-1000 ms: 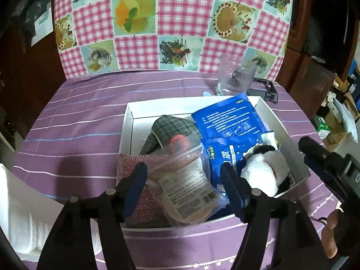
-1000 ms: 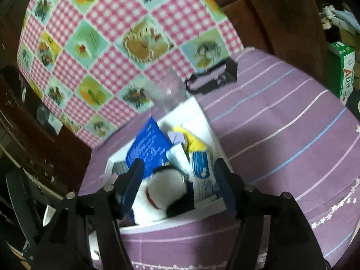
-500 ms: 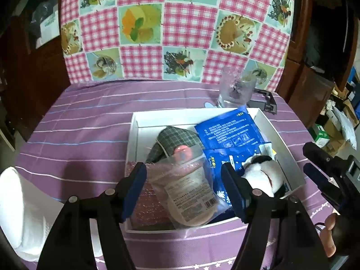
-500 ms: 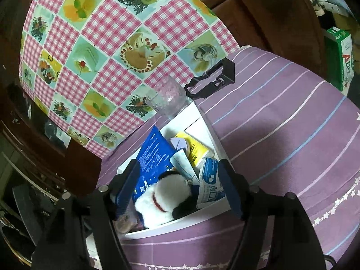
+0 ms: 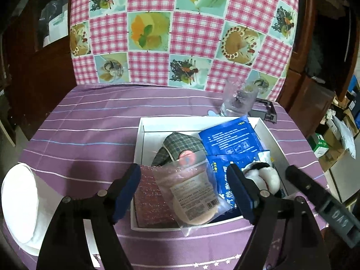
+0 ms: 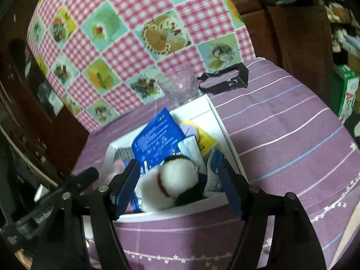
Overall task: Organize soft objects
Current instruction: 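Lower the clear bag into the tray with the left gripper while the right lowers the tube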
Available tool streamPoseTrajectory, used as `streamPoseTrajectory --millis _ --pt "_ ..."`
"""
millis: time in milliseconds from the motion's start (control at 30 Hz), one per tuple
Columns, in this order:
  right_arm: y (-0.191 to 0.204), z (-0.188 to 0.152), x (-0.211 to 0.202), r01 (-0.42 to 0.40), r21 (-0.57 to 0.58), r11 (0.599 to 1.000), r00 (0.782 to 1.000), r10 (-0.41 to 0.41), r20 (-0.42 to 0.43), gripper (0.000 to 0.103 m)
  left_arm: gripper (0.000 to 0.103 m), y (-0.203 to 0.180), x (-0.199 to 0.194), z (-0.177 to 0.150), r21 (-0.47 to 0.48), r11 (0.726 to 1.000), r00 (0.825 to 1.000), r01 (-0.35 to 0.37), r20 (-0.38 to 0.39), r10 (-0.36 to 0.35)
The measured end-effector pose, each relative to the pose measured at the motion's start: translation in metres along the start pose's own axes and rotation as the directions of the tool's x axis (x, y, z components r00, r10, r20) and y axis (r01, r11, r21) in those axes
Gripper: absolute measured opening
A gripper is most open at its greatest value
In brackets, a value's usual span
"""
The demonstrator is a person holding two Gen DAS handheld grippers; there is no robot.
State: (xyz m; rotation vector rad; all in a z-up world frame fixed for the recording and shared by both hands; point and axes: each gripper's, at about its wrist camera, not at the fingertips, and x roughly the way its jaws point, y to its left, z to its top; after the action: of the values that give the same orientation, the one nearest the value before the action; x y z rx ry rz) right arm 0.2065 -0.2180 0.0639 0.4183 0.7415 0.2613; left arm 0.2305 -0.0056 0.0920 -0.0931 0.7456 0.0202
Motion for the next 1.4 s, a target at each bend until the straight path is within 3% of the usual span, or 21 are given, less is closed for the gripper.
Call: streamPoseTrajectory --millis 133,367,633,733,833,867,900,933,1000,1033,1100,1267,1400 --pt "0.011 -0.003 0.006 0.086 -0.082 0.993 0.993 -0.092 -0.078 0.072 0.079 0.000 -0.003 0.001 -0.012 1.000 1.000 -0.008 -0.022 0.008" --pt "0.025 -0.013 0.018 0.206 -0.245 0.947 0.939 -0.262 -0.223 0.072 0.079 -0.008 0.007 -0.001 0.031 0.999 0.985 -0.009 -0.173 0.014" --pt "0.017 -0.004 0.008 0.220 -0.168 0.961 0.921 -0.261 -0.289 0.072 0.079 -0.006 0.012 -0.003 0.036 0.999 0.956 0.013 -0.295 -0.002" --pt "0.006 -0.001 0.004 0.223 -0.079 0.972 0.916 -0.237 -0.324 0.072 0.079 -0.004 0.017 -0.004 0.031 1.000 0.936 0.006 -0.351 0.005" --pt "-0.004 0.001 0.002 0.210 0.008 0.978 0.928 -0.197 -0.318 0.071 0.078 0.000 0.020 -0.005 0.002 0.999 0.925 0.032 -0.380 -0.028" --pt "-0.007 0.001 0.003 0.209 0.028 0.978 0.930 -0.190 -0.315 0.062 0.076 0.002 0.020 -0.005 -0.012 0.999 0.922 0.048 -0.384 -0.049" --pt "-0.009 0.002 0.006 0.209 0.036 0.977 0.930 -0.187 -0.317 0.044 0.062 0.003 0.021 -0.005 -0.017 0.998 0.921 0.056 -0.386 -0.058" --pt "-0.011 0.001 0.010 0.206 0.040 0.978 0.928 -0.182 -0.324 0.039 0.044 0.004 0.022 -0.005 -0.019 0.998 0.917 0.065 -0.394 -0.067" --pt "-0.011 0.000 0.015 0.179 0.047 0.983 0.935 -0.155 -0.320 0.024 0.024 0.006 0.025 -0.006 -0.030 0.997 0.910 0.075 -0.406 -0.081" --pt "-0.011 0.000 0.016 0.178 0.046 0.983 0.937 -0.155 -0.312 0.024 0.017 0.008 0.026 -0.006 -0.040 0.996 0.911 0.082 -0.401 -0.091" --pt "-0.007 0.000 0.014 0.162 0.031 0.986 0.953 -0.149 -0.263 0.021 0.016 0.011 0.026 -0.005 -0.063 0.994 0.919 0.094 -0.379 -0.111" --pt "0.013 0.003 0.002 0.029 -0.009 1.000 0.990 -0.030 -0.139 0.021 0.015 0.013 0.029 -0.004 -0.083 0.989 0.921 0.125 -0.362 -0.146" --pt "0.027 -0.003 0.021 -0.093 -0.006 0.996 0.973 0.090 -0.214 0.021 0.015 0.012 0.038 -0.007 -0.094 0.988 0.916 0.125 -0.372 -0.151"
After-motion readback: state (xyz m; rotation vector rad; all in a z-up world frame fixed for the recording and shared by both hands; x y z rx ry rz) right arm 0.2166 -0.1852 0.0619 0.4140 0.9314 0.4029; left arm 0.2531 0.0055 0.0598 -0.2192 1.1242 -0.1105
